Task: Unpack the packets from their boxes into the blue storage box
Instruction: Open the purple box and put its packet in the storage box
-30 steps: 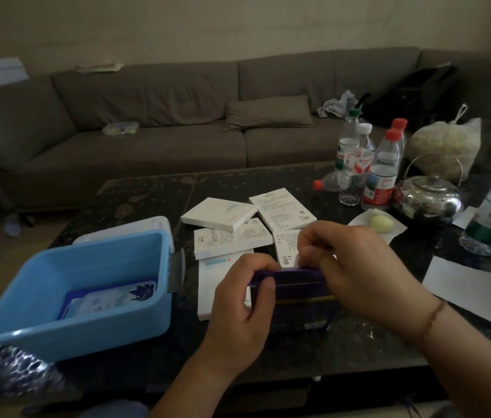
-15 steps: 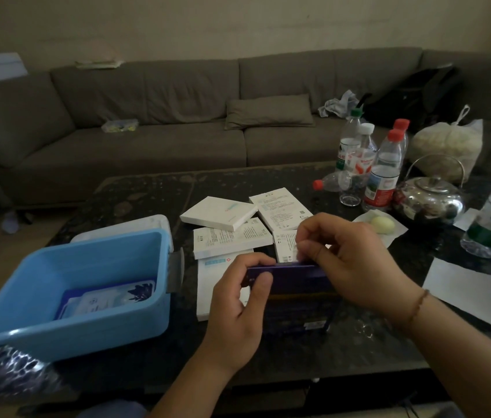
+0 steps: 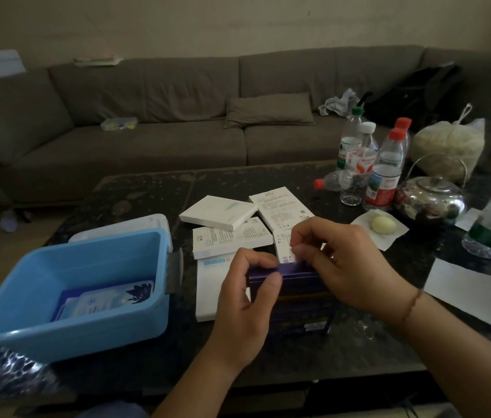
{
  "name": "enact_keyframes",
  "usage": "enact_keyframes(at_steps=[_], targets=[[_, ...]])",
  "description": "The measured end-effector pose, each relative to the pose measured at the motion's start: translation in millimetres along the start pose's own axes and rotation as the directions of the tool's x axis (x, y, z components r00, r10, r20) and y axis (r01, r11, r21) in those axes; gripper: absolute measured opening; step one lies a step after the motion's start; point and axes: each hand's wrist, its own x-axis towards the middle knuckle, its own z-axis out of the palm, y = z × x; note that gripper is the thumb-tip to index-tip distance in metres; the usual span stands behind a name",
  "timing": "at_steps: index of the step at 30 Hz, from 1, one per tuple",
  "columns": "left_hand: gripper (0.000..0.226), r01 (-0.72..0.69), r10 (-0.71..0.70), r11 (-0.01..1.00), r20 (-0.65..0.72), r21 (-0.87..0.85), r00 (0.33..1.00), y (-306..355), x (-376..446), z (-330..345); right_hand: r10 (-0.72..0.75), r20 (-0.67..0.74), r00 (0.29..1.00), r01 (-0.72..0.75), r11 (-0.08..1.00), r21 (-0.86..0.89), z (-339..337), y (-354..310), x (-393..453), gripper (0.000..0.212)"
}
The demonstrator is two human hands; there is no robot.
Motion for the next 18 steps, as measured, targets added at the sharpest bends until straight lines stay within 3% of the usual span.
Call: enact_keyframes(at_steps=[3,5,8,11,14,18], targets=[[0.026,0.034,-0.034,0.999,-0.023,-0.022,0.999,0,1,3,-0.008,-0.063,0.998,0.008,1.000,-0.008,4,3,-8,0.029],[0.027,0.025,-0.025,1.000,-0.029,0.005,0.999,1,4,4,-0.032,-0.106,0.994,0.028,0.999,-0.036,5,2,-13,0.016],[0.021,0.018,-0.016,0.998,-0.040,0.054,0.999,2,6,4,-0.172,-0.152,0.973,0.133,0.962,-0.238,10,1,-25,0.012],[0.011,-0.013,0.019,0.995,-0.058,0.101,0.998,0,5,5,-0.229,-0.220,0.948,0.136,0.919,-0.370,24,5,-37,0.013],[0.012,-0.067,0.081,0.988,-0.100,0.137,0.992,-1,2,9,-0.280,-0.342,0.897,0.131,0.908,-0.399,40,12,-42,0.009],[0.022,-0.081,0.088,0.996,-0.184,0.049,0.979,1,1,19,-0.457,-0.411,0.789,0.250,0.850,-0.464,54,26,-44,0.006]])
